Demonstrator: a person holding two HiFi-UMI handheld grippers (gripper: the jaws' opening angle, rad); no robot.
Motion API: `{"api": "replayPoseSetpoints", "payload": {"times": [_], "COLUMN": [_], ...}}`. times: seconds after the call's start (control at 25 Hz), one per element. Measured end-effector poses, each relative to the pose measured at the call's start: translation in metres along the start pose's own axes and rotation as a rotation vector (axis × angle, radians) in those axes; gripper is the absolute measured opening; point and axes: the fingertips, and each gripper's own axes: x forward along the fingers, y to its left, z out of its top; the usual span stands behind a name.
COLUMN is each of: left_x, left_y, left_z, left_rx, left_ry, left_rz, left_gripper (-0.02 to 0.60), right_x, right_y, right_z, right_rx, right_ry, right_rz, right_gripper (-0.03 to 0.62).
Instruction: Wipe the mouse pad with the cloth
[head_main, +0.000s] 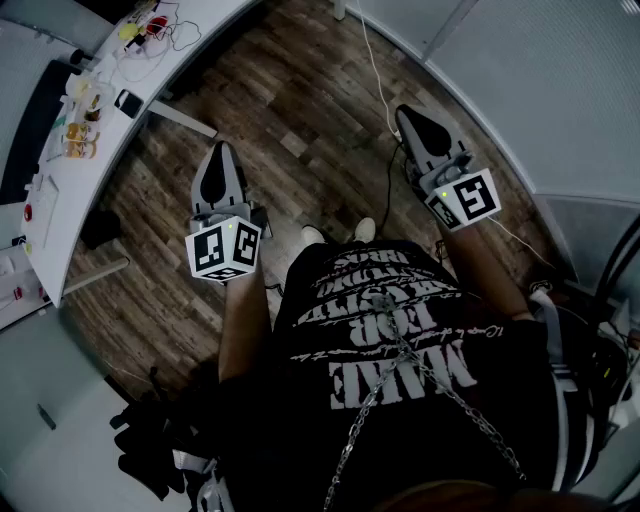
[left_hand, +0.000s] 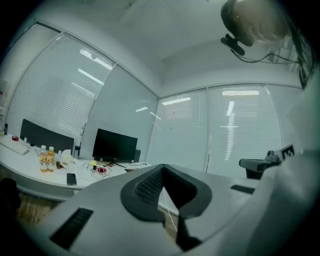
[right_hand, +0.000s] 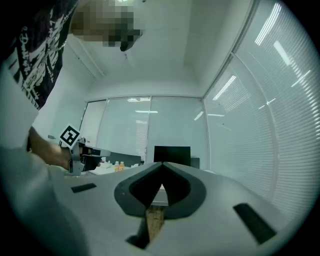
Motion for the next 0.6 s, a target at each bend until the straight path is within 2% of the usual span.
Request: {"api": "replayPoseSetpoints", "payload": {"times": [0.16,0.32,0.48,0.6], "left_x": [0.004,0.010,0.025,0.030], "left_y": [-0.006,-0.018,-0.035,-0.045], "left_z": [-0.013,-0.002,0.007,0.003], "left_rx": [0.007,0.096,0.140,0.145], "left_ry": [0.064,0.036,0.012,0.009], "left_rz": [-0.009,-0.034,-0.111,-0.135], "left_gripper": [0.006,0.006,0.006,0.006], "right_x": [-0.008,-0.008,-0.009,-0.011], "right_y": [-0.001,-0.004,-0.009,-0.013], "right_z": [-0.003,0.004,0.005,0.004], "right_rx": [0.009,0.011,0.018,0.017], "right_ry": [0.001,-0.005,0.005,0.003], "right_rz": [-0.013,-0.025,-0.047,-0.058], "right_gripper": [0.000,0.000,0.000,-0.001]}}
